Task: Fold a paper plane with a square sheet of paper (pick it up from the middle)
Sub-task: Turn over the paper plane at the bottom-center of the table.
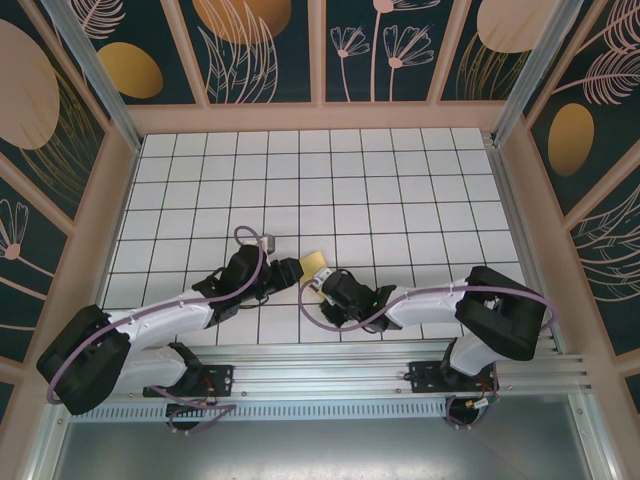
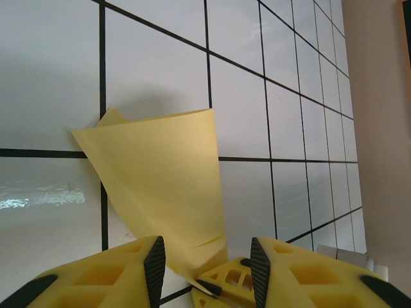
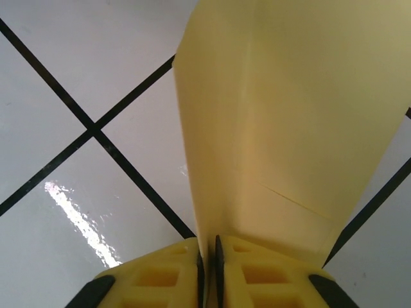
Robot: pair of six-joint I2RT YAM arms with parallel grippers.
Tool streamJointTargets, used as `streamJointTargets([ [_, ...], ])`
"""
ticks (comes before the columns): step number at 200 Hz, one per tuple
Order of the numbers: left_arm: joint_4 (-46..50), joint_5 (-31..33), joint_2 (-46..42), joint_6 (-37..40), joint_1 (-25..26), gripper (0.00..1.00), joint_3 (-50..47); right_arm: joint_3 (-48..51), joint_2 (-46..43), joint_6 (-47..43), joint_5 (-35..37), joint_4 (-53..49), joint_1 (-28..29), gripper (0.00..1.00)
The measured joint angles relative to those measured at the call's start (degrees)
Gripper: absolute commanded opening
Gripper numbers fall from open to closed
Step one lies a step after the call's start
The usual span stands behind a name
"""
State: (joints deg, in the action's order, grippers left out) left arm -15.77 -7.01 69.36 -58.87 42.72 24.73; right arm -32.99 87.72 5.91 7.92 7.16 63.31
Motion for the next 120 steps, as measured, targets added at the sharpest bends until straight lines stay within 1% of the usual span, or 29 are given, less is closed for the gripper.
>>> streamJointTargets([
  [24, -0.5, -0.31, 0.28, -0.35, 0.0, 0.42, -0.04, -0.28, 0.07, 2.64, -0.31, 0.0, -1.22, 0.05],
  [33, -0.68, -0.48, 0.46, -0.42, 0.04, 0.42, -0.04, -0.28, -0.02, 3.91, -0.59, 0.0, -1.84, 0.05],
  [40, -0.7, -0.59, 0.55, -0.44, 0.04, 0.42, -0.04, -0.28, -0.22, 4.74, -0.92, -0.02, -2.27, 0.09],
  [54, -0.72, -0.68, 0.76, -0.61, 0.07, 0.43, -0.09, -0.26, -1.09, 6.19, -2.21, -0.04, -2.95, 0.2],
  [67, -0.79, -0.68, 0.94, -0.79, 0.07, 0.43, -0.15, -0.28, -2.43, 7.54, -3.52, -0.07, -3.26, 0.26],
  [84, -1.09, -0.7, 1.49, -0.87, 0.11, 0.45, -0.2, -0.07, -5.9, 9.86, -5.03, -0.02, -3.41, 0.36],
  [102, -1.18, -1.05, 2.25, -1.29, 0.28, 0.47, -0.22, 1.14, -11.72, 11.61, -7.26, 0.46, -5.01, 0.43],
  [110, -1.33, -1.16, 2.67, -1.44, 0.48, 0.48, -0.22, 1.97, -14.58, 13.16, -8.33, 0.81, -7.04, 0.44],
  [120, -1.68, -1.31, 3.21, -1.75, 0.87, 0.49, -0.22, 3.1, -17.75, 15.39, -10.82, 1.51, -11.21, 0.45],
])
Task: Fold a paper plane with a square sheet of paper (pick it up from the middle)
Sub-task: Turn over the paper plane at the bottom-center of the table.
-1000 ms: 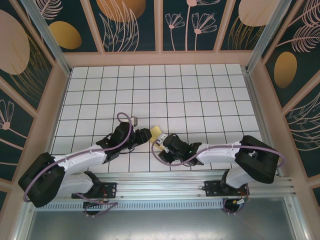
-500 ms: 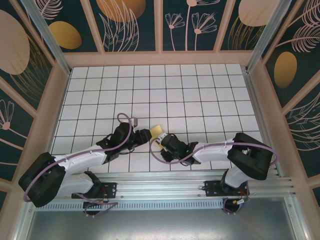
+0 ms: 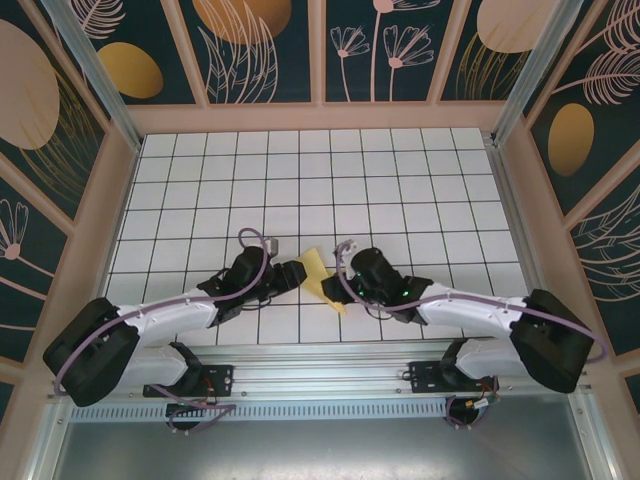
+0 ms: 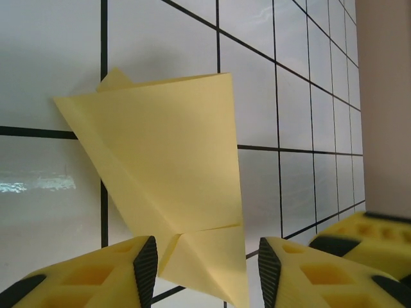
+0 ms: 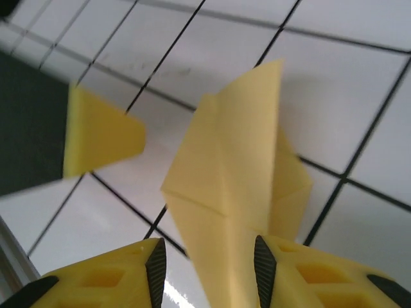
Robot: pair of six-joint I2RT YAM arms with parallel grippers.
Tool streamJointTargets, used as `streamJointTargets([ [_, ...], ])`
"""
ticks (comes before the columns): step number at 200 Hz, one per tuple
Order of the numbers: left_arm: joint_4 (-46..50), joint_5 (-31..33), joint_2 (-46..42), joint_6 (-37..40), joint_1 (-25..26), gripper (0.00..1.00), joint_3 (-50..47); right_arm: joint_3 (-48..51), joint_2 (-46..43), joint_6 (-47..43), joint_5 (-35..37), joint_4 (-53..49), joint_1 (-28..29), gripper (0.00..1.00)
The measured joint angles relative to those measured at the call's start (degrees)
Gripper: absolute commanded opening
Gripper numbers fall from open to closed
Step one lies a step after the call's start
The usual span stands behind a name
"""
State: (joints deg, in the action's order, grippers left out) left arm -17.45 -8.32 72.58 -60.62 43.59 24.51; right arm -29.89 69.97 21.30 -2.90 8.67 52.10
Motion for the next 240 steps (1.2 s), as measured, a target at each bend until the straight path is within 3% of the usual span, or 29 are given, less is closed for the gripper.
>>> streamJointTargets([
  [22, -0.94, -0.07, 1.38, -0.79, 1.05, 0.5, 0.0, 1.73, -2.73, 3.96, -4.79, 0.68, -9.64, 0.45],
  [44, -2.21, 0.0, 3.32, -1.38, 1.97, 0.5, 0.0, 2.36, -1.6, 5.79, -9.49, 0.42, -12.07, 0.46],
  [94, -2.56, 0.07, 7.41, -2.27, 2.95, 0.45, 0.02, 1.97, 6.99, 6.36, -18.51, 0.59, -12.37, 0.46],
  [146, -3.34, 0.7, 9.88, -2.86, 3.06, 0.3, 0.02, 0.55, 11.76, 5.95, -23.76, 0.68, -11.96, 0.46],
  [181, -3.37, 0.9, 11.45, -2.64, 3.06, 0.2, 0.02, -1.66, 13.66, 4.31, -24.57, 0.55, -10.03, 0.42],
  [240, -3.34, 1.31, 11.8, -2.64, 3.1, 0.15, 0.02, -7.02, 17.0, 1.29, -20.0, -3.19, -4.24, 0.38],
])
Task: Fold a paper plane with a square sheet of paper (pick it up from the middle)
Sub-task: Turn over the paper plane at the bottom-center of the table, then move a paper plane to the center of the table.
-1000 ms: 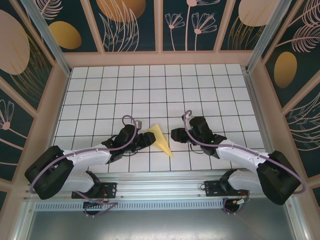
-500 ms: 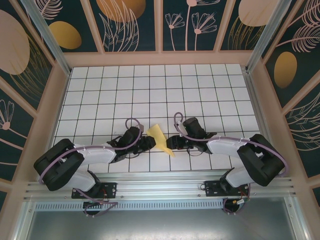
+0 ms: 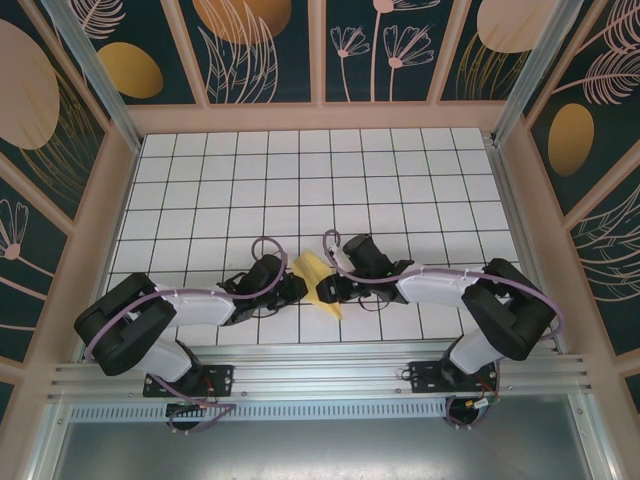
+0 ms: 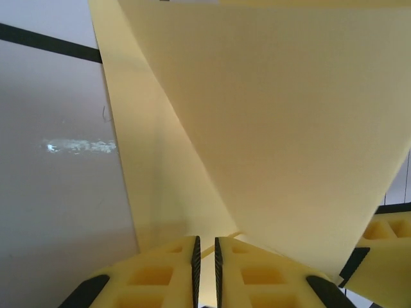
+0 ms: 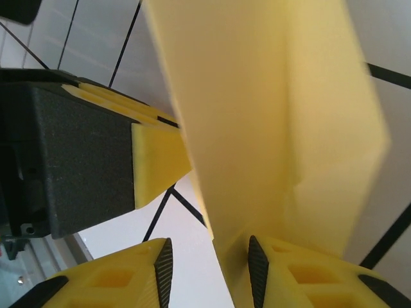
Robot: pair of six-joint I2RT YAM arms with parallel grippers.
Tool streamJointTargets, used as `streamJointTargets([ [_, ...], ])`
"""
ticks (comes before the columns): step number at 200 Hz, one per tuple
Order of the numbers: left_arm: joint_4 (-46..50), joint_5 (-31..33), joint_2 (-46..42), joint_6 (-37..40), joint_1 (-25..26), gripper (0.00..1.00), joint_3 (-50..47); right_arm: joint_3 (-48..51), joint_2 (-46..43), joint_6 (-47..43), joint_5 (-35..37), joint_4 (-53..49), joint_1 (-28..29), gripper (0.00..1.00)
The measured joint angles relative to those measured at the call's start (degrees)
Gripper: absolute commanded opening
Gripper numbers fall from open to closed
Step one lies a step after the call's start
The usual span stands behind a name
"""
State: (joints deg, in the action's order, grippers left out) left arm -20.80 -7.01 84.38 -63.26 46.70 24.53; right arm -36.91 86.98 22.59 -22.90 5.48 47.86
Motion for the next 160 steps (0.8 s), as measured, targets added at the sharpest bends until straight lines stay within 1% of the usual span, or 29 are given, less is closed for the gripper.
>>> streamJointTargets([
  [39, 0.02, 0.09, 0.0, 0.02, 0.0, 0.14, 0.0, -4.0, 3.23, -1.66, 9.22, -5.01, 3.58, 0.39],
  [54, 0.02, 0.24, 0.0, 0.04, 0.0, 0.13, 0.0, -4.76, 4.35, -2.16, 11.39, -6.25, 4.31, 0.37],
  [63, 0.02, 0.24, 0.0, 0.07, 0.0, 0.13, 0.0, -4.96, 4.9, -2.38, 12.41, -6.78, 4.68, 0.34],
  [90, 0.02, 0.28, 0.0, 0.17, 0.0, 0.13, 0.0, -5.68, 5.64, -2.75, 15.23, -8.57, 5.64, 0.2],
  [105, 0.02, 0.31, 0.0, 0.17, 0.0, 0.14, 0.02, -6.82, 6.14, -2.91, 17.4, -9.97, 6.58, 0.11],
  [117, 0.04, 0.46, 0.0, 0.17, 0.0, 0.17, 0.13, -8.02, 6.75, -2.64, 19.56, -11.34, 7.32, 0.07],
  [138, 0.79, 1.81, -1.92, 0.11, 0.0, 0.24, 0.15, -9.94, 6.95, -1.88, 24.11, -14.08, 7.82, 0.05],
  [146, 1.42, 2.89, -4.09, 0.09, 0.0, 0.27, 0.0, -10.75, 6.95, -1.38, 26.12, -15.23, 7.61, 0.05],
  [160, 2.23, 5.22, -9.44, -0.2, 0.0, 0.28, -0.66, -12.37, 6.93, -0.02, 28.94, -17.29, 6.19, 0.06],
])
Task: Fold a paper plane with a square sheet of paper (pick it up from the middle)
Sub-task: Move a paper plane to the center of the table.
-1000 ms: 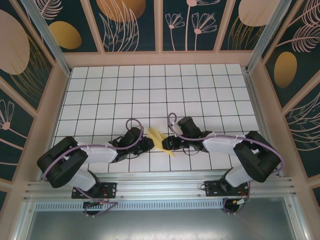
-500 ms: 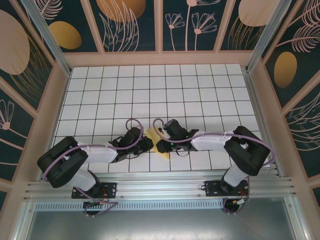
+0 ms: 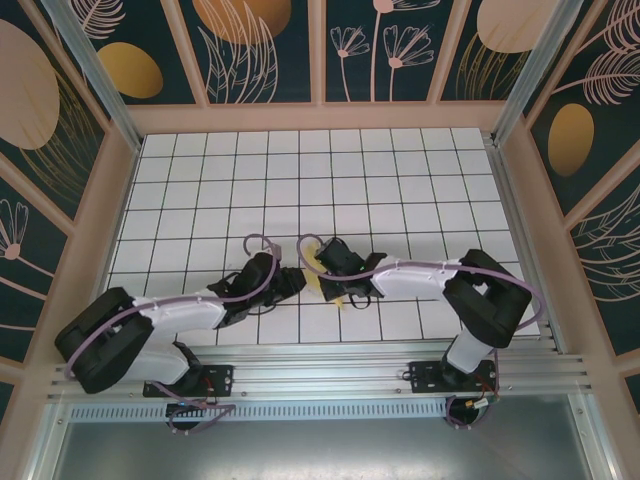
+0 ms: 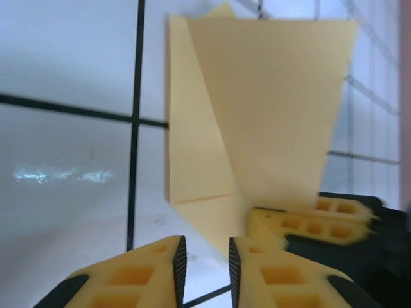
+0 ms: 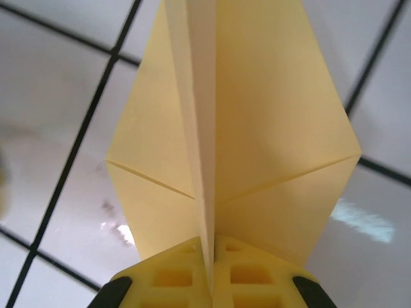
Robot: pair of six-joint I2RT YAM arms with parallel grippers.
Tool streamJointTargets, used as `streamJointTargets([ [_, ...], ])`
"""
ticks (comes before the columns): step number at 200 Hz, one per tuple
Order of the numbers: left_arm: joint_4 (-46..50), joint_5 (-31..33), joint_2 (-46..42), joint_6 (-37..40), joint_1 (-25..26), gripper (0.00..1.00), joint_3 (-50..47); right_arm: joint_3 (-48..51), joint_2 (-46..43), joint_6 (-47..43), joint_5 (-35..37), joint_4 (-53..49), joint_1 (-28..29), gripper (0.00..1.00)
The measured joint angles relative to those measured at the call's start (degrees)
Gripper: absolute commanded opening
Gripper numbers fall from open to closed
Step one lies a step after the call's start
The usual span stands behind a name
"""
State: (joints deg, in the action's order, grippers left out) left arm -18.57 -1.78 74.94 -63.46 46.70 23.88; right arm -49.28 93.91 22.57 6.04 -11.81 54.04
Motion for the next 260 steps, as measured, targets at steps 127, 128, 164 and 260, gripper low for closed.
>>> streamJointTargets([
  [127, 10.62, 10.03, -21.38, -0.31, 0.04, 0.31, -6.12, -19.65, 16.72, 7.65, 6.05, -10.34, -8.85, 0.13],
  [128, 10.64, 10.03, -21.42, -0.31, 0.04, 0.31, -6.12, -19.69, 16.79, 7.67, 6.12, -10.38, -8.83, 0.13],
  [164, 11.23, 10.03, -21.49, -0.31, 0.04, 0.31, -6.12, -23.85, 19.54, 8.07, 9.53, -15.19, -7.32, 0.12],
  [260, 11.41, 10.01, -21.31, -0.28, 0.04, 0.31, -6.1, -31.52, 25.75, 8.37, 21.03, -24.06, -2.73, 0.13],
])
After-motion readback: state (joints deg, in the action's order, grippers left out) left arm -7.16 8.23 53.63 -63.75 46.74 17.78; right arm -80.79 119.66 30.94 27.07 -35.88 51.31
